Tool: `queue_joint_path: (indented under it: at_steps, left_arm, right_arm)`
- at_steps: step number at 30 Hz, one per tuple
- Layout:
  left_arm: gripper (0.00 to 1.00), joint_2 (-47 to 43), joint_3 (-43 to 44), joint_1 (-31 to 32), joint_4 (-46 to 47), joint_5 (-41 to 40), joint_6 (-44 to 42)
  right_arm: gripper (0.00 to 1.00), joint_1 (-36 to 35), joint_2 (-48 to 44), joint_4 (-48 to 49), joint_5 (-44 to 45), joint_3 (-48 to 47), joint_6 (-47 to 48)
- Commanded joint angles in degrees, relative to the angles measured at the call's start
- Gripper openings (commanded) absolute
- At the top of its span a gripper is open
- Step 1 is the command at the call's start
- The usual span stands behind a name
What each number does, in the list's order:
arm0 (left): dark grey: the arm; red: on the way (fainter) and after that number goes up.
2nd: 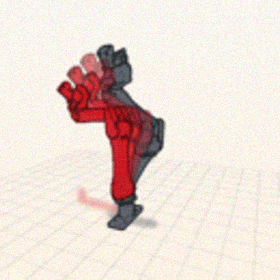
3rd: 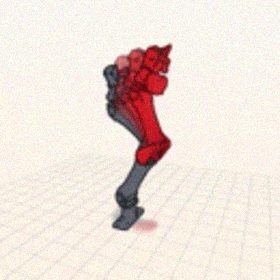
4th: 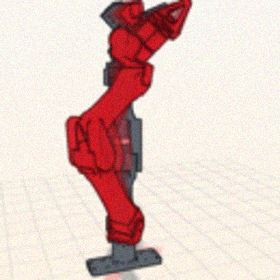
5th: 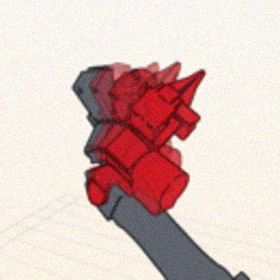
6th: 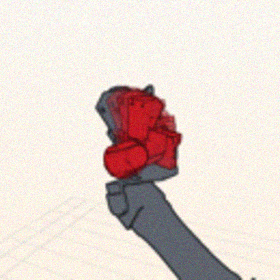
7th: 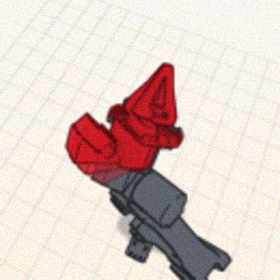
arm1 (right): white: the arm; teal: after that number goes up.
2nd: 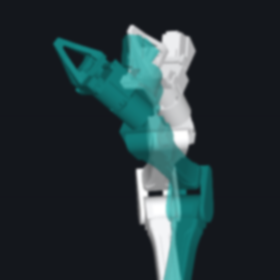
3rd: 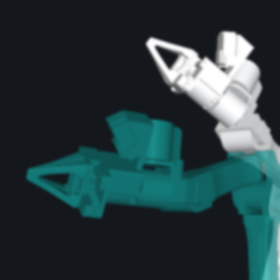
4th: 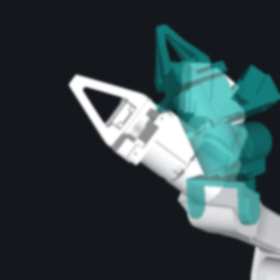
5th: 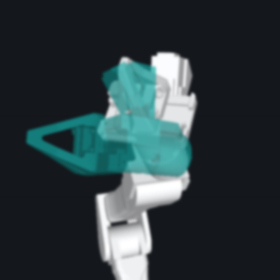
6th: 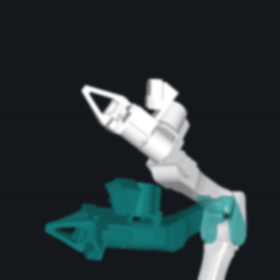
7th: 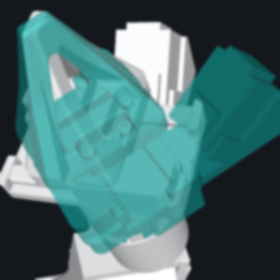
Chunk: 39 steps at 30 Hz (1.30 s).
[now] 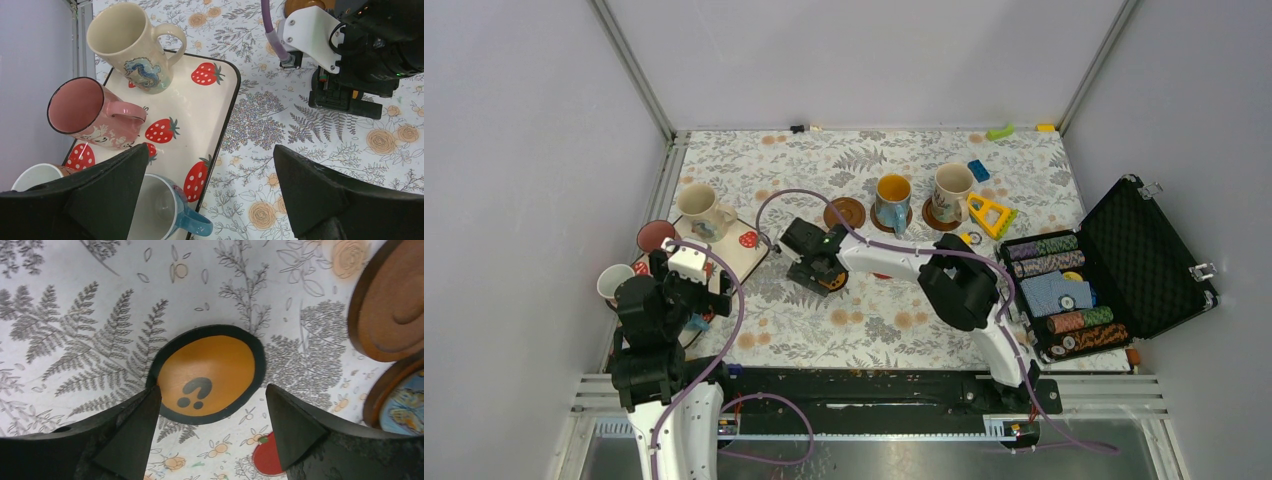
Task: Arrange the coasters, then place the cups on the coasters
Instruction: Move the coaster to the center of the board.
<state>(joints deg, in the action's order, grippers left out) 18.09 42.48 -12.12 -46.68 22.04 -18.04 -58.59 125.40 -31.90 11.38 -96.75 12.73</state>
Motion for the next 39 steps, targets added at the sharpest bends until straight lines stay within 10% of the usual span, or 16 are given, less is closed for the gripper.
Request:
queue_joint_path:
  at_steps: [1,39]
  left_arm:
    - [0.99,-0.29,-0.21,-0.46,2.12,0.18,0.11]
    - [0.99,-0.61,-0.42,-1.46,2.24,0.34,0.11]
  right_arm:
    - [0.85,-0.21,2.64,0.42,8.39,-0.96,1.88]
    - [0.86,0.40,6.27,-7.26,3.10,-9.37,0.76]
